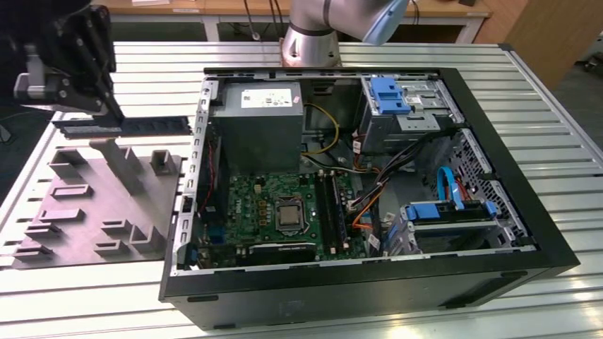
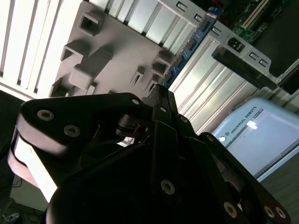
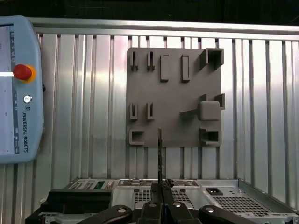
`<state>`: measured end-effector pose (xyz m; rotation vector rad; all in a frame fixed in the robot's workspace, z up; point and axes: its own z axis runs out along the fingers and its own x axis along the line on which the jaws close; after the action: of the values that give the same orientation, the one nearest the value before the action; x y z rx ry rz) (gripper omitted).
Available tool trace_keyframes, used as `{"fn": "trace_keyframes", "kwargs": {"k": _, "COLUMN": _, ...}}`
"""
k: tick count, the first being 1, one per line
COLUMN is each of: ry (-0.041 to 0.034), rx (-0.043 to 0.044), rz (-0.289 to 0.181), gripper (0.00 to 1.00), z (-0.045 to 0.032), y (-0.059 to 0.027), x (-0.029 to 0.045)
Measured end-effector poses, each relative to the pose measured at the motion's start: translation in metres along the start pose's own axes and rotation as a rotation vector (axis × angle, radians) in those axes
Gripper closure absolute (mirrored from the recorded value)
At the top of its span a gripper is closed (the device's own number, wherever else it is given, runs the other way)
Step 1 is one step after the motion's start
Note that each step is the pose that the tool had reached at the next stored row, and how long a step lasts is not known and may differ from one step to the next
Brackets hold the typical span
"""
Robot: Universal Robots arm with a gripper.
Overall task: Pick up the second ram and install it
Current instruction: 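Pick up the second ram and move it above second insertion slot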
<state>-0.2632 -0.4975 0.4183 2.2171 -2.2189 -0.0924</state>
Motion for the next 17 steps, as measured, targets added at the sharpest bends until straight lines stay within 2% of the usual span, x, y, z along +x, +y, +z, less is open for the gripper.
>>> {"fn": "trace_keyframes", "kwargs": {"k": 17, "ry": 0.0001, "rx": -0.0001, "rz": 0.000, "gripper": 0.89, "z": -0.0025, "y": -0.0554, "x": -0.0001}}
